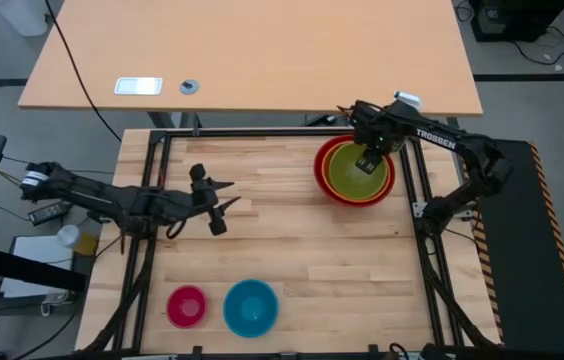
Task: Nest bowls inside each other
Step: Stack the green bowl on top of the orange bowl, then stack the blue bowl on top of the green bowl
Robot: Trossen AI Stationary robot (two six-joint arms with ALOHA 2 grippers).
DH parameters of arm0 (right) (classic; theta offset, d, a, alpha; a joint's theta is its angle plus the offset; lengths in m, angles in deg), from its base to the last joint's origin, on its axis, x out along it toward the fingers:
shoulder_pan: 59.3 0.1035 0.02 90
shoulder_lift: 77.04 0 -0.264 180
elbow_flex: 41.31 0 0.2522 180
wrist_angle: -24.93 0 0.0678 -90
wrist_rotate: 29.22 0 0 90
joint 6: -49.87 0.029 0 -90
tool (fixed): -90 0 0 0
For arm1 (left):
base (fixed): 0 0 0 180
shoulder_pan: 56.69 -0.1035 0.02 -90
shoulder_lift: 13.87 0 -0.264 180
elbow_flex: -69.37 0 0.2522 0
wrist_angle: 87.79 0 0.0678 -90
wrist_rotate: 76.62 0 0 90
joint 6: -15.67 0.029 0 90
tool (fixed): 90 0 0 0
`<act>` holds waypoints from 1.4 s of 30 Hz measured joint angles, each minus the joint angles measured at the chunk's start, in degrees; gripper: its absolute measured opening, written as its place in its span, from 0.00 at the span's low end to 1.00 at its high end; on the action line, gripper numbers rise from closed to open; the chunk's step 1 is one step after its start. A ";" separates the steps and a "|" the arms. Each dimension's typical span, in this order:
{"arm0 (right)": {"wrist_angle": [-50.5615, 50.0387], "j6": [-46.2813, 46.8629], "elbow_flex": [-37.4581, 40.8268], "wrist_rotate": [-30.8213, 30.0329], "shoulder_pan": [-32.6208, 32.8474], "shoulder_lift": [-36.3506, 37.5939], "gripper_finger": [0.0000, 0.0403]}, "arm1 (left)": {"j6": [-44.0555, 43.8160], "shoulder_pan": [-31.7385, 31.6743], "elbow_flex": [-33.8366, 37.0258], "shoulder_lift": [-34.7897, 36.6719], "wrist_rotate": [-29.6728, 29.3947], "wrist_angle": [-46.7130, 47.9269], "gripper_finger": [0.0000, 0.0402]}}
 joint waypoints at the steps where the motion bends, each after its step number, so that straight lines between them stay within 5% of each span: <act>1: -1.55 0.83 0.00 -0.73 0.09 -0.24 0.46 | 0.51 0.02 -0.09 -0.52 0.95 0.00 0.48; 8: -10.81 7.42 -2.20 -7.52 2.36 -1.11 0.52 | 3.11 0.06 -0.11 -1.95 11.91 -0.78 0.48; 15: -12.92 10.24 -7.28 -14.63 7.85 3.69 0.51 | 3.05 0.04 -0.13 -1.93 12.84 -0.90 0.48; 20: -12.86 9.93 -7.26 -12.51 8.62 4.25 0.50 | 3.05 0.02 -0.13 -1.93 12.84 -0.89 0.48; 25: -2.79 8.33 -7.26 -2.27 15.34 5.09 0.48 | 2.94 0.02 -0.13 -1.93 13.00 -0.86 0.48; 34: 17.72 8.82 -7.23 -0.42 36.64 1.12 0.48 | 1.73 -0.08 -0.13 -1.91 13.94 -1.11 0.48; 42: 35.90 10.52 -7.23 3.72 47.62 -5.02 0.48 | -10.48 3.16 -0.13 -2.28 33.52 -2.03 0.48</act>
